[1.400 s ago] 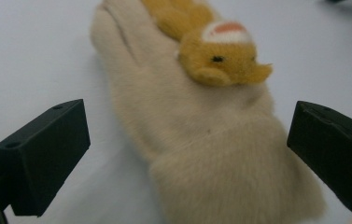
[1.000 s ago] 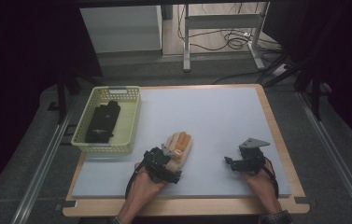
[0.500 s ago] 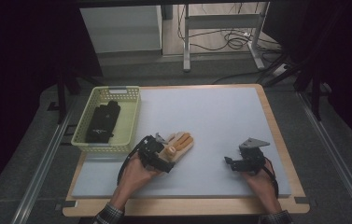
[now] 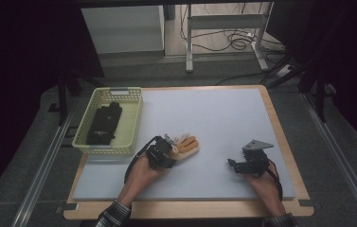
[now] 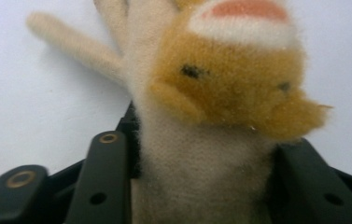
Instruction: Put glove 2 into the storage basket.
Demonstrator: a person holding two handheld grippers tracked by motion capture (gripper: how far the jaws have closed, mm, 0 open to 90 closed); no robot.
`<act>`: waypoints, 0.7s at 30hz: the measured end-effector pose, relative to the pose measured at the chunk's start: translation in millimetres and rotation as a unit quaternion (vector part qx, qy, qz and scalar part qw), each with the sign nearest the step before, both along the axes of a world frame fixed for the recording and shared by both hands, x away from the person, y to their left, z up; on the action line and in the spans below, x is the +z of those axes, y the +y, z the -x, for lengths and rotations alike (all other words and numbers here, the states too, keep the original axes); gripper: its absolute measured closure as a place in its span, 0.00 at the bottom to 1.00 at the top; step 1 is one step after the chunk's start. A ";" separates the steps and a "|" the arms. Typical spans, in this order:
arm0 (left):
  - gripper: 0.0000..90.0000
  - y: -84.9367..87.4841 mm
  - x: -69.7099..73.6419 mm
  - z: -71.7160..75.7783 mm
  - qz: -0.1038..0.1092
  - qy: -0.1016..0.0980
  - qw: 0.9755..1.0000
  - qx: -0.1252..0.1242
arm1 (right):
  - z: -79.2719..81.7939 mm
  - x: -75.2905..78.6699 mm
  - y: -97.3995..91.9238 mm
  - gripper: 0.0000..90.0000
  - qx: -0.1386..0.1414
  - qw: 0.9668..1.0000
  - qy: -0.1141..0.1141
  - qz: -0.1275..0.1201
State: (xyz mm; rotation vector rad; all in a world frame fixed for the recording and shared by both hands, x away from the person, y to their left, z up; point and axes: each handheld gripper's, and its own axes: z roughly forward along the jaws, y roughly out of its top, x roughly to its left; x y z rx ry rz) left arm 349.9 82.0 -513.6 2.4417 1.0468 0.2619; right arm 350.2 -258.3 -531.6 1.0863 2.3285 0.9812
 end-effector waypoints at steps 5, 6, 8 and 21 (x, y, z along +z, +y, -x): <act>0.73 10.1 10.4 -5.1 0.025 0.007 1.000 0.013 | 0.0 0.0 -0.1 0.23 0.000 1.000 0.000 0.000; 0.74 11.8 13.7 -6.1 0.026 0.003 1.000 0.018 | 0.0 0.0 -0.1 0.23 0.000 1.000 0.000 0.000; 0.75 15.4 21.1 -8.0 0.026 -0.005 0.999 0.025 | 0.0 0.0 -0.1 0.23 0.000 1.000 0.000 0.000; 0.76 49.5 82.9 -27.8 0.024 -0.037 0.996 0.081 | -0.1 -0.1 -0.2 0.23 0.001 1.000 -0.001 0.000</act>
